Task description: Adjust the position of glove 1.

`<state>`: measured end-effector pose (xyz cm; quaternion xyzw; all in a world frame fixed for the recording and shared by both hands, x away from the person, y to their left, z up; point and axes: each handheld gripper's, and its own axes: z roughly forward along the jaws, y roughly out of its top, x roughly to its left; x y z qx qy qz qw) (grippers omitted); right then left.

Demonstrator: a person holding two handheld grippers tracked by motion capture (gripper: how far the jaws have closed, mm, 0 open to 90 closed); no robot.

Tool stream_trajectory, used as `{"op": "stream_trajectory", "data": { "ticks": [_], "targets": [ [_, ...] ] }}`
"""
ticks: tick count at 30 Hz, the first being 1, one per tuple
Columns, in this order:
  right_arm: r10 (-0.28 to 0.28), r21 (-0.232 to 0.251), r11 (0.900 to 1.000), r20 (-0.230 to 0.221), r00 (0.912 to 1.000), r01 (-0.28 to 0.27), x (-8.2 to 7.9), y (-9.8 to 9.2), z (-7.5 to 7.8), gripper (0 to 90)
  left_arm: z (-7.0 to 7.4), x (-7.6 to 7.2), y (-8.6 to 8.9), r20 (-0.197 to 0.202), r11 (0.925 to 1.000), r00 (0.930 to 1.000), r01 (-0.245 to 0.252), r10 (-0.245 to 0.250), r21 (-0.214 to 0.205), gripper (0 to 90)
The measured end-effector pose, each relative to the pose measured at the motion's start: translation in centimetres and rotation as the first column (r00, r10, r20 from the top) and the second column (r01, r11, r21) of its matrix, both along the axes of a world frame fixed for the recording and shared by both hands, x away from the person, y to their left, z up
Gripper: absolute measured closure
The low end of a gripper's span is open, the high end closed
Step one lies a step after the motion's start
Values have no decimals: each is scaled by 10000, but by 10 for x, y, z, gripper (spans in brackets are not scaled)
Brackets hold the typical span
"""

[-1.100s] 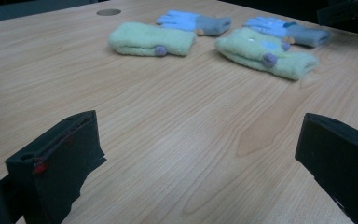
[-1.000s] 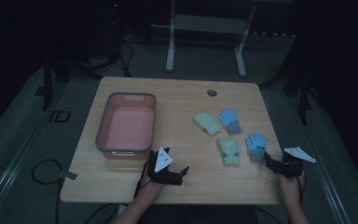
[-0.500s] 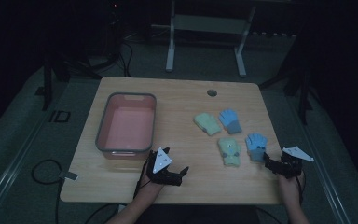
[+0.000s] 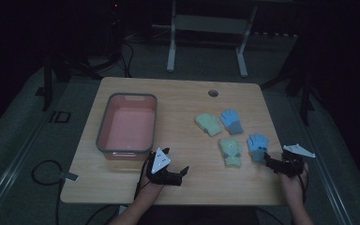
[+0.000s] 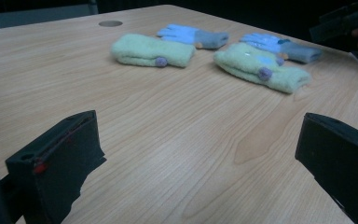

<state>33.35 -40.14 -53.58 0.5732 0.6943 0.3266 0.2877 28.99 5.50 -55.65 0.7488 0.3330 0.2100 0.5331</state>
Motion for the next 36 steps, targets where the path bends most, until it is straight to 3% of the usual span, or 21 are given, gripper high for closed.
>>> {"op": "stream_trajectory", "data": {
  "ticks": [2, 12, 20, 36],
  "targets": [
    [-4, 191, 9998, -78, 10000, 6, 1, -1, 2, 145, 0, 0, 0, 33, 10000, 10000, 11, -11, 66, 0],
    [-364, -44, 9993, 189, 9992, 365, 7, 2, 23, 130, 0, -1, -2, 119, 9997, 9999, 93, -95, 233, 0],
    [107, -148, 9998, 677, 9977, -97, 13, 14, 40, 108, 0, -1, -2, 125, 9997, 9999, 98, -101, 219, 0],
    [1205, -227, 9926, 907, 9886, -1189, 33, 40, 65, 138, 0, -1, -2, 127, 9997, 9999, 114, -117, 201, 0]
  ]
}}
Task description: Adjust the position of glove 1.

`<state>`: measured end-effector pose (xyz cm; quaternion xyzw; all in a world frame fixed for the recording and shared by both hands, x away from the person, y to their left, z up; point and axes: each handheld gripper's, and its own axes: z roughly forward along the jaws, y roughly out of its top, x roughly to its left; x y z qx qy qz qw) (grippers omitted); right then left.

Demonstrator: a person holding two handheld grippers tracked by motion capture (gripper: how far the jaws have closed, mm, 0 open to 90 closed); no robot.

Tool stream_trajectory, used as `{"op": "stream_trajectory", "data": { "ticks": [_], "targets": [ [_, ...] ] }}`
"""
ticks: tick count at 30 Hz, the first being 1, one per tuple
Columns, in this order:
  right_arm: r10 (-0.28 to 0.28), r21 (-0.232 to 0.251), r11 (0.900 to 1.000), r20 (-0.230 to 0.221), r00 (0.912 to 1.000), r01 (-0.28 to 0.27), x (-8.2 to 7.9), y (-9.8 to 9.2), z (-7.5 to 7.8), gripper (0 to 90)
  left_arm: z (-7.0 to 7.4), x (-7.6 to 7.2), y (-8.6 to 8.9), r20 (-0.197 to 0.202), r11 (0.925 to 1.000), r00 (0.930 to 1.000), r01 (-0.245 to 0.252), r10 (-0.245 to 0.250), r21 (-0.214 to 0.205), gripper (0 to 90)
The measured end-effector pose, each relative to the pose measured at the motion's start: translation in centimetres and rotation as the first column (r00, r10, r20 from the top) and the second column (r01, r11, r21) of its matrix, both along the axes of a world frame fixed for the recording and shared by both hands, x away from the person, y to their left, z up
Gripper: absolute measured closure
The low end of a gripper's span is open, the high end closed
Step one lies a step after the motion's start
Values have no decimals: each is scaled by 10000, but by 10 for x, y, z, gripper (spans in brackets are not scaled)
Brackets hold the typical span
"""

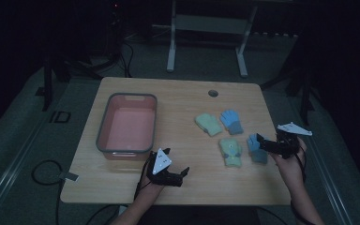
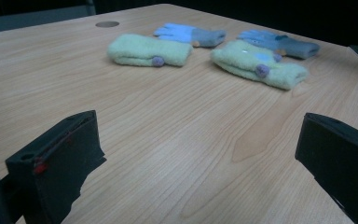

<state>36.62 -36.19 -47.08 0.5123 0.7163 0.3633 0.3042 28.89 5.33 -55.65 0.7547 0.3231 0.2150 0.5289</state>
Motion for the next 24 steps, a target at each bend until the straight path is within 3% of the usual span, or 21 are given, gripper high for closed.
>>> {"op": "stream_trajectory", "data": {
  "ticks": [6, 24],
  "targets": [
    [305, 215, 9993, -70, 9995, -304, 9, 8, 3, 147, 0, 0, 0, 25, 10000, 10000, 28, -28, 29, 0],
    [1456, 146, 9893, -88, 9893, -1455, 40, 43, 11, 206, 0, 0, 0, 35, 10000, 10000, 59, -59, 33, 0]
  ]
}}
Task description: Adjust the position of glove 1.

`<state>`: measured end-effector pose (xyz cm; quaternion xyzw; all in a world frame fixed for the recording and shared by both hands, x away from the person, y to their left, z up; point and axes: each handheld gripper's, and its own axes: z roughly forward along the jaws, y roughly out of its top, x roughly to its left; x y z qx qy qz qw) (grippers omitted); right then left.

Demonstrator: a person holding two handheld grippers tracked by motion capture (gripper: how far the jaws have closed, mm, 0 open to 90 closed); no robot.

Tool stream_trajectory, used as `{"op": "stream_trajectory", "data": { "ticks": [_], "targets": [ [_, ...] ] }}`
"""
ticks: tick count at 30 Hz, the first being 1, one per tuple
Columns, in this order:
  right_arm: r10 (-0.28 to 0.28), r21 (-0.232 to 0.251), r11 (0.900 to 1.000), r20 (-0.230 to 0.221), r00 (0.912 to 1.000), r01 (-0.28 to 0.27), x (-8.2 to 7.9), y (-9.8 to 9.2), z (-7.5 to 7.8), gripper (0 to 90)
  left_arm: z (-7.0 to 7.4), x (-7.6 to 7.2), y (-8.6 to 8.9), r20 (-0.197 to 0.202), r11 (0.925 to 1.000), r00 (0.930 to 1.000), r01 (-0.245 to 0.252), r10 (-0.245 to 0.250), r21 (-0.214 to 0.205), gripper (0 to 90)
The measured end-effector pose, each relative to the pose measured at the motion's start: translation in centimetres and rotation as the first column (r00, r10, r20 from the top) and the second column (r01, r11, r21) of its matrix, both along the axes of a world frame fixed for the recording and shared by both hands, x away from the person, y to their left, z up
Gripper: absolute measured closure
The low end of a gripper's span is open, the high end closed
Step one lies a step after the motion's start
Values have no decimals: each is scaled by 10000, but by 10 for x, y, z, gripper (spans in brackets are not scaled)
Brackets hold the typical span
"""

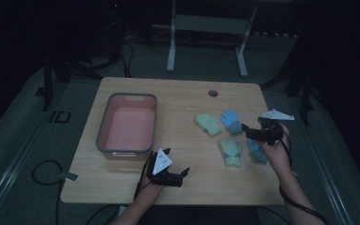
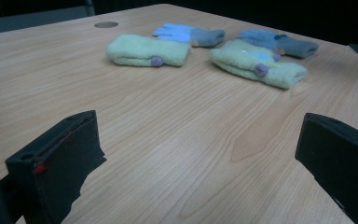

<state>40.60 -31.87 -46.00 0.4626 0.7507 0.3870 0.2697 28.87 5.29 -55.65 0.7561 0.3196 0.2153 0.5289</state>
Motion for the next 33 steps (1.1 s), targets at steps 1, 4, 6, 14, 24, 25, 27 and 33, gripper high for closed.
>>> {"op": "stream_trajectory", "data": {
  "ticks": [1, 4, 6, 14, 24, 25, 27, 33],
  "targets": [
    [67, -17, 10000, 1, 10000, -67, 2, 2, 0, 212, 0, 0, 0, -3, 10000, 10000, 1, -1, 5, 0],
    [301, -50, 9995, -39, 9995, -301, 7, 10, -1, 218, 0, 0, 0, 1, 10000, 10000, 9, -9, -2, 0],
    [400, -115, 9991, -95, 9992, -401, 11, 14, -2, 223, 0, 0, 0, -3, 10000, 10000, 21, -21, 3, 0],
    [999, -197, 9947, -322, 9945, -1006, 22, 33, -7, 226, 0, 0, 0, -3, 10000, 10000, 24, -24, -9, 0],
    [1763, -432, 9828, -694, 9819, -1795, 39, 64, -19, 259, 0, 0, 1, -10, 10000, 10000, 56, -56, -27, 0],
    [1804, -503, 9816, -700, 9811, -1841, 40, 67, -21, 269, 0, 0, 1, -9, 10000, 10000, 63, -63, -34, 0],
    [1960, -453, 9787, -828, 9771, -2002, 44, 72, -24, 277, 0, 0, 1, -5, 10000, 10000, 68, -68, -27, 0],
    [2416, -254, 9690, -1135, 9637, -2459, 56, 88, -37, 354, 0, 0, 0, -6, 9999, 9999, 104, -104, -30, 0]
  ]
}}
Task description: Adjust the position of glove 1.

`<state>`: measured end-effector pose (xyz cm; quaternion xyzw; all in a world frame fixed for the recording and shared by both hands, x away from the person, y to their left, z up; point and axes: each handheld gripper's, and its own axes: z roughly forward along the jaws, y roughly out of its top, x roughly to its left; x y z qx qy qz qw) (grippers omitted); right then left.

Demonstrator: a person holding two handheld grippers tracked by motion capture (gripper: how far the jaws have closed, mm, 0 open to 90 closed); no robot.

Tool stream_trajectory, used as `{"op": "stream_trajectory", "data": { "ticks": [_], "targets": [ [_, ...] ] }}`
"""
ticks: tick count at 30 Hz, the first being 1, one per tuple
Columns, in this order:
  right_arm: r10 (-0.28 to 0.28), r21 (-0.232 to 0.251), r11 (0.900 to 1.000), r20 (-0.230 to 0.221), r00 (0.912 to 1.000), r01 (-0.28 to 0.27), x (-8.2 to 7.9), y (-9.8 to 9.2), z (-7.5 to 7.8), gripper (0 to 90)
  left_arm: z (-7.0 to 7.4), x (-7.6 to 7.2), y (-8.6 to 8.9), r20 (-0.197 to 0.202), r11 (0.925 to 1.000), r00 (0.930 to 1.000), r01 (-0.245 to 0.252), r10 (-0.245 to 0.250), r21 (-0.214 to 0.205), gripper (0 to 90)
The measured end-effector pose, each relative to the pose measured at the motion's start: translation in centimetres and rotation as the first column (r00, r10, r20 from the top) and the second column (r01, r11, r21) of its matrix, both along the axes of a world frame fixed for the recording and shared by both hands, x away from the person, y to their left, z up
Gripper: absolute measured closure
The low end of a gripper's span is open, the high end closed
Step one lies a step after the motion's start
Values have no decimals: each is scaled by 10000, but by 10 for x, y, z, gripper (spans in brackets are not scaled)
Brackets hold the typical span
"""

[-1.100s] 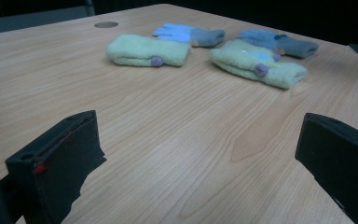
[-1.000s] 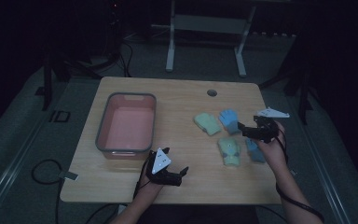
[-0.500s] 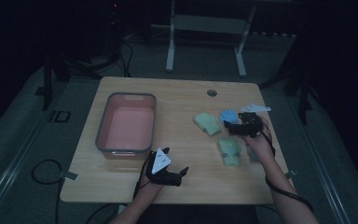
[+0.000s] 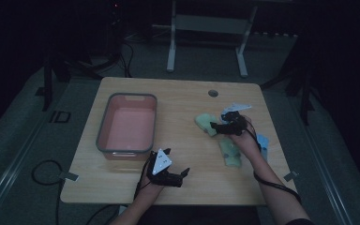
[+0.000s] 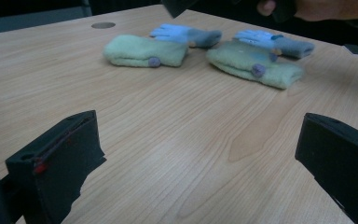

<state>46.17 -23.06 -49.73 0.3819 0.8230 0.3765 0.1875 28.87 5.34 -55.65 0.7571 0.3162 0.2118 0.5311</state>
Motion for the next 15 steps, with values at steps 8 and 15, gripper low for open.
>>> {"op": "stream_trajectory", "data": {
  "ticks": [8, 15],
  "targets": [
    [-72, -33, 10000, -267, 9996, 72, 16, 9, -13, 431, 0, 0, 0, -14, 10000, 10000, 24, -24, 4, 0],
    [-90, -187, 9998, -571, 9983, 79, 30, 14, -23, 486, 0, 1, 0, -44, 10000, 10000, 34, -34, -25, 0]
  ]
}}
